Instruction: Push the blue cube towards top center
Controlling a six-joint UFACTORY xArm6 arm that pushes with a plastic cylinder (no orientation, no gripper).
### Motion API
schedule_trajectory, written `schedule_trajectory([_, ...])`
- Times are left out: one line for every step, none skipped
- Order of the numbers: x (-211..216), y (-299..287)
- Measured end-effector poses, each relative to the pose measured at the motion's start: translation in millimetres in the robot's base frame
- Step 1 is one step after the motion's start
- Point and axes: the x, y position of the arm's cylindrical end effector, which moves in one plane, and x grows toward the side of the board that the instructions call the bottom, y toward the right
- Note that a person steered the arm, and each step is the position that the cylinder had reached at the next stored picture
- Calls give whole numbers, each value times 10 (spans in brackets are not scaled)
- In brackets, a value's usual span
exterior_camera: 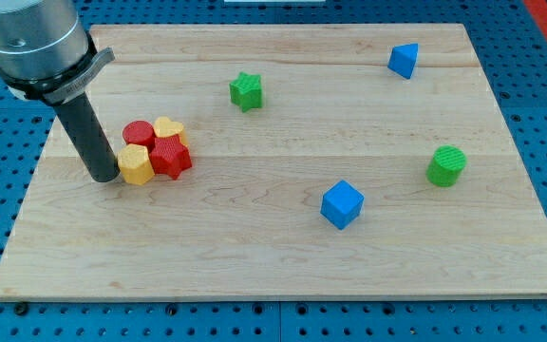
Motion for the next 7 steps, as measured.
schedule_trajectory([0, 0])
schedule_trajectory([75, -44])
schedule_trajectory([663, -355])
schedule_trajectory([1361, -403])
schedule_trajectory([1443, -103])
schedule_trajectory([1444, 718])
schedule_trajectory([1445, 1779])
